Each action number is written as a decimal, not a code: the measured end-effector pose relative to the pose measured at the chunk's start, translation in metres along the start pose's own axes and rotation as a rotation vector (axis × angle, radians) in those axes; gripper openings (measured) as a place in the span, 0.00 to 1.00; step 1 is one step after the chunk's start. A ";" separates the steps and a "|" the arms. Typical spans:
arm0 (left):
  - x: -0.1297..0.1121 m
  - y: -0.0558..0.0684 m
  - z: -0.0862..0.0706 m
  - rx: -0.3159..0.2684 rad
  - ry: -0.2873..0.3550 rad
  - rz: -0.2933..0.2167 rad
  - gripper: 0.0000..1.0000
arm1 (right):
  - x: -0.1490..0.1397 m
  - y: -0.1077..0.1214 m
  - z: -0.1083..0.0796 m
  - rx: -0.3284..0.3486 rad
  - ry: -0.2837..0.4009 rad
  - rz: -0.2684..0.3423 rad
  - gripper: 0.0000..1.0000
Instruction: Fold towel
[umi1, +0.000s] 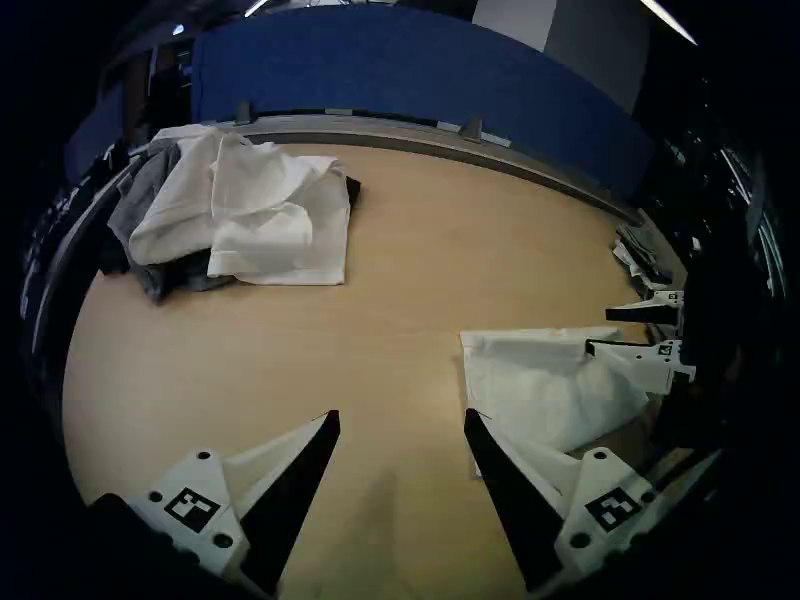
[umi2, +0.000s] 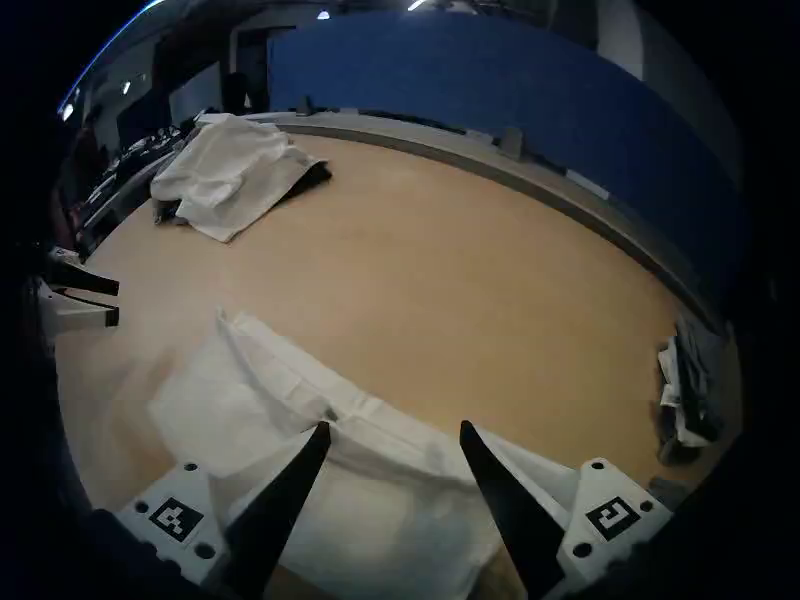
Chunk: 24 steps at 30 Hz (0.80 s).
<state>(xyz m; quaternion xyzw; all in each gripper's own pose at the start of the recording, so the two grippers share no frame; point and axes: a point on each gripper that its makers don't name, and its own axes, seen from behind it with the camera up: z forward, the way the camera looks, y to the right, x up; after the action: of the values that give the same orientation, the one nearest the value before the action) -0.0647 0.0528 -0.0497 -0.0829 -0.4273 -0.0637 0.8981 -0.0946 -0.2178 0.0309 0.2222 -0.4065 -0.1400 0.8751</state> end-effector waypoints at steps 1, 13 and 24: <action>-0.001 0.000 0.000 -0.001 -0.001 0.001 0.93 | 0.001 0.002 0.002 -0.008 0.000 0.002 1.00; -0.001 0.005 0.003 -0.013 -0.002 0.008 0.93 | 0.002 0.013 0.008 -0.049 -0.009 -0.016 1.00; 0.002 0.012 0.003 -0.023 0.001 0.021 0.93 | 0.002 0.013 -0.011 -0.032 0.019 0.002 1.00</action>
<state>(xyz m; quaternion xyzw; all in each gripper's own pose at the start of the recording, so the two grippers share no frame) -0.0630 0.0648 -0.0474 -0.0978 -0.4250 -0.0591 0.8979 -0.0836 -0.2048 0.0321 0.2091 -0.3960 -0.1433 0.8826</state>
